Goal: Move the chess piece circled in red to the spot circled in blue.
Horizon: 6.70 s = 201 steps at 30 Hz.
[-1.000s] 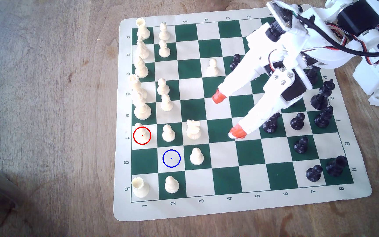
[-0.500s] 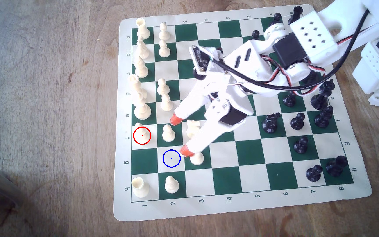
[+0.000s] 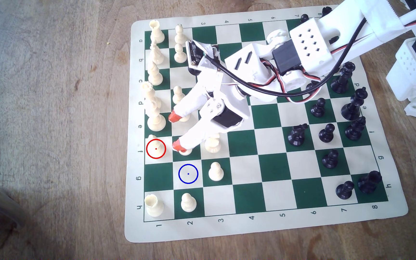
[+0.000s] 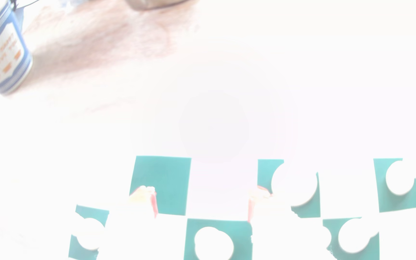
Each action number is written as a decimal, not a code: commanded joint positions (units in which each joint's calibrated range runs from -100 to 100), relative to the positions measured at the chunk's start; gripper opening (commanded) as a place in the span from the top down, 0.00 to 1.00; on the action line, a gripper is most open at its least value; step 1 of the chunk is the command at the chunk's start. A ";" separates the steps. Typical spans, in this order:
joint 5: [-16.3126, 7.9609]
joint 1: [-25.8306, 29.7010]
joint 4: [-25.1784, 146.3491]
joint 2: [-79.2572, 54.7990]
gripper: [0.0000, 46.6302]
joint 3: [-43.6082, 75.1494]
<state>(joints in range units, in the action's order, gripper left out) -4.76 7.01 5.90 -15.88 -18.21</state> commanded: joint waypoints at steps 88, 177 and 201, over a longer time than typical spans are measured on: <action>-4.05 0.70 -9.99 -17.23 0.99 24.28; -2.49 6.33 -0.08 -4.24 0.70 4.88; -2.25 4.84 4.18 10.19 0.29 0.53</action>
<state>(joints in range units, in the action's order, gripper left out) -7.25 13.20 9.56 -16.55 -17.67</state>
